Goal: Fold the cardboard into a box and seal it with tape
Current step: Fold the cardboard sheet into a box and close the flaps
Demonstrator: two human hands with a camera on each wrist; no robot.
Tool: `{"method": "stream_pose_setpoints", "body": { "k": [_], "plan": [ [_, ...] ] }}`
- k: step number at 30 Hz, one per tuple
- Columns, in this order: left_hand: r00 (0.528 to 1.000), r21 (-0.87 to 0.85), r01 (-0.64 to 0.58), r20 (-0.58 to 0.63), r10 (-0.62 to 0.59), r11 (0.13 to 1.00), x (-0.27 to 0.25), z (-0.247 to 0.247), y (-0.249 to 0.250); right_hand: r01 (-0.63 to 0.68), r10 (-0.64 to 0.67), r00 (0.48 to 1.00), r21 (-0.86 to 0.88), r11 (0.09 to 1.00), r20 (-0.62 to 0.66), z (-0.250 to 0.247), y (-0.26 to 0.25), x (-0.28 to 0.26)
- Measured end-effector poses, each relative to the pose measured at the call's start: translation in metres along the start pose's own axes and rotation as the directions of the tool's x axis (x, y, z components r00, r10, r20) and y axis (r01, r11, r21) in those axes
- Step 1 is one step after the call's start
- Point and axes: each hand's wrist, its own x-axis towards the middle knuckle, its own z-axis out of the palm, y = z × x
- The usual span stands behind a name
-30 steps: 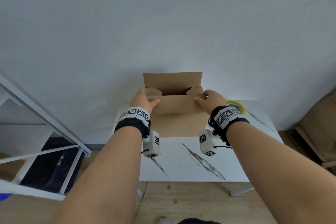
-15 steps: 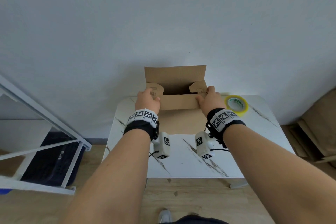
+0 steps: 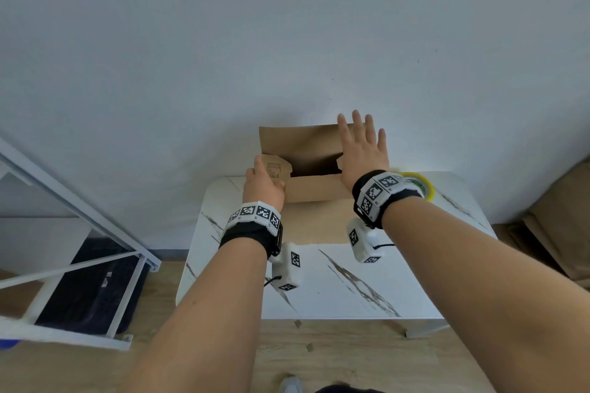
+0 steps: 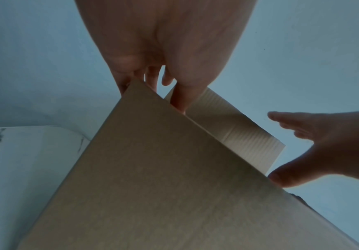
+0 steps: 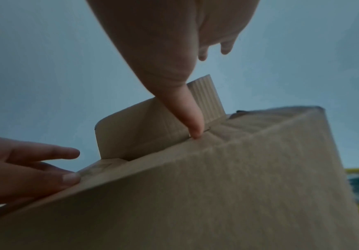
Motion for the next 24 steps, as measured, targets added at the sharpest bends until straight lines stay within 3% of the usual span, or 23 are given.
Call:
{"method": "stream_pose_setpoints", "body": {
  "k": [6,11,24],
  "plan": [
    [1.0,-0.006,0.001,0.011,0.0,1.0,0.001,-0.004,-0.001,0.077,-0.071,0.993,-0.067,0.995,0.091,0.001,-0.005,0.009],
    [1.0,-0.021,0.02,0.012,-0.02,1.0,0.001,-0.005,-0.001,0.13,-0.13,0.991,-0.169,0.977,0.013,-0.001,-0.008,0.005],
    [0.999,-0.021,0.027,0.029,-0.026,0.999,-0.006,-0.008,0.004,0.206,-0.204,0.978,-0.111,0.972,0.031,-0.017,-0.007,-0.005]
  ]
}}
